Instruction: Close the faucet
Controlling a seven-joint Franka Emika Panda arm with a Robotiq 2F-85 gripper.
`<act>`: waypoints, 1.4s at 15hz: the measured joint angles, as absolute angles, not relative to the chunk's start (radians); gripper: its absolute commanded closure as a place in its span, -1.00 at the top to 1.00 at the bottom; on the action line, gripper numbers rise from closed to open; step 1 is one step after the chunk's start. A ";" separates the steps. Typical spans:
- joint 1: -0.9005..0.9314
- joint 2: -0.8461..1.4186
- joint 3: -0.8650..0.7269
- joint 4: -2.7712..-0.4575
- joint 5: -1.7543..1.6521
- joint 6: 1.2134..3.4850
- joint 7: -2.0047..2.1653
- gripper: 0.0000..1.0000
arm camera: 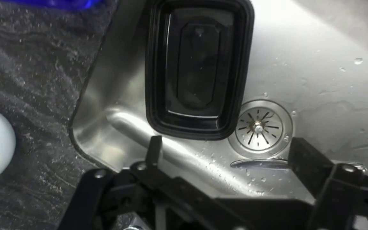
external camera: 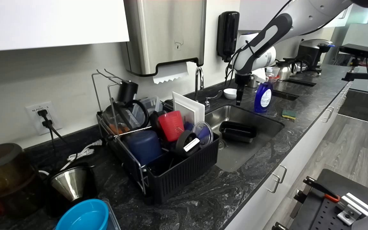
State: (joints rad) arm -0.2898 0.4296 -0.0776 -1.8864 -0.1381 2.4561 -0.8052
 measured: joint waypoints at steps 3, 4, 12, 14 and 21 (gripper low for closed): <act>-0.241 0.334 -0.118 -1.970 -0.226 2.384 -0.646 1.00; -0.222 0.310 -0.126 -1.990 -0.255 2.365 -0.577 1.00; -0.065 0.187 -0.119 -2.034 -0.374 2.069 -0.046 1.00; -0.049 0.172 -0.113 -2.031 -0.369 1.989 0.019 1.00; -0.058 0.121 -0.112 -2.007 -0.224 1.876 0.057 1.00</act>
